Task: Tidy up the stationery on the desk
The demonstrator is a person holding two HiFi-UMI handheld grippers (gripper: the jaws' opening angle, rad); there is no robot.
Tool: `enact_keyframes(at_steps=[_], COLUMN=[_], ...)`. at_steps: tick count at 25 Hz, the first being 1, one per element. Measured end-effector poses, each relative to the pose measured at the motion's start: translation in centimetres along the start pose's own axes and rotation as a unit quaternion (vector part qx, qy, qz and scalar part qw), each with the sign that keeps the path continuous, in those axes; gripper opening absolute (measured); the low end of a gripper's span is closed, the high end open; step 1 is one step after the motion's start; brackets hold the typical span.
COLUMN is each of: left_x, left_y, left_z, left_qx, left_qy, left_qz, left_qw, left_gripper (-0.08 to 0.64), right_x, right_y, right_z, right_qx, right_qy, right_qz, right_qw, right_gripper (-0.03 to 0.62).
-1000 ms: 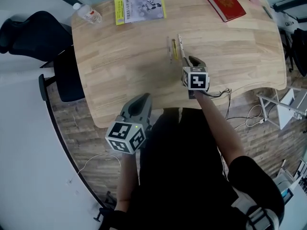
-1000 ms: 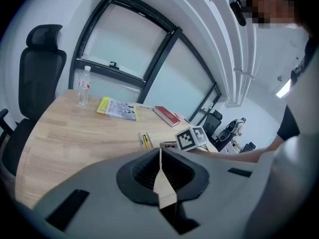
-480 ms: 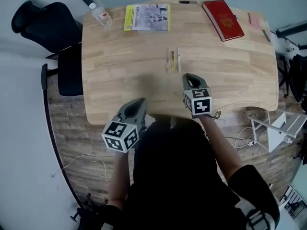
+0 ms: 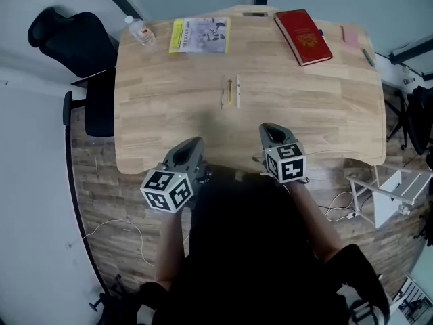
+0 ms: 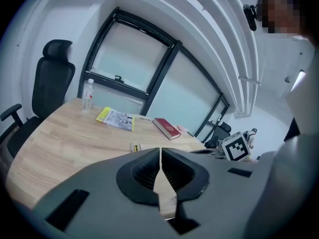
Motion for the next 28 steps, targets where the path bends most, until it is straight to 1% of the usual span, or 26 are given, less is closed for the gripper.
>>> enact_keyframes(at_steps=[3,6,9,12,14,16,18,23,28], left_x=[0.4,1.6,2.5,3.3,3.5,3.5,3.5,3.1,2.8], left_y=[-0.7,-1.3,-1.0,-0.3,0.3,0.8,1.1,1.2,1.2], left_z=[2.5,5.1,7.5,9.5,10.4,11.0,11.4,12.4,13.2], left_qx=[0.000,-0.016,-0.040,-0.049,-0.053,-0.055,-0.054,-0.054,-0.056], left_qy=[-0.011,-0.027,-0.045,-0.068,-0.084,-0.092,-0.095,-0.099,-0.103], left_qz=[0.019,0.045,0.062,0.078,0.084,0.088,0.089,0.094,0.092], left_qw=[0.9998,0.9985,0.9962,0.9934,0.9915,0.9903,0.9900,0.9891,0.9888], left_gripper=[0.041,0.041,0.041,0.041,0.041,0.041,0.041,0.041,0.041], right_x=[0.4,1.3,2.4,3.3,3.7,3.9,4.0,4.1,4.6], right_y=[2.6,5.1,7.9,10.4,11.7,13.0,14.0,16.2,17.9], right_z=[0.1,0.4,0.4,0.9,1.3,1.6,1.7,1.9,2.1], right_qx=[0.034,0.063,0.082,0.088,0.089,0.089,0.095,0.122,0.137], right_qy=[0.008,0.015,0.023,0.029,0.030,0.035,0.040,0.038,0.047], right_qz=[0.022,0.047,0.081,0.117,0.138,0.158,0.179,0.219,0.236], right_qw=[0.999,0.997,0.993,0.989,0.986,0.983,0.978,0.967,0.961], right_gripper=[0.028,0.025,0.023,0.021,0.021,0.021,0.021,0.021,0.021])
Point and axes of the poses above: the fingertips, and each gripper's own axes: y backward along the fingers, z to its right, x out of its top, the point moved 3 cm from there along y, backward along the fingers, and after that the axes turned 6 degrees about -z, right-handed, at the moved point
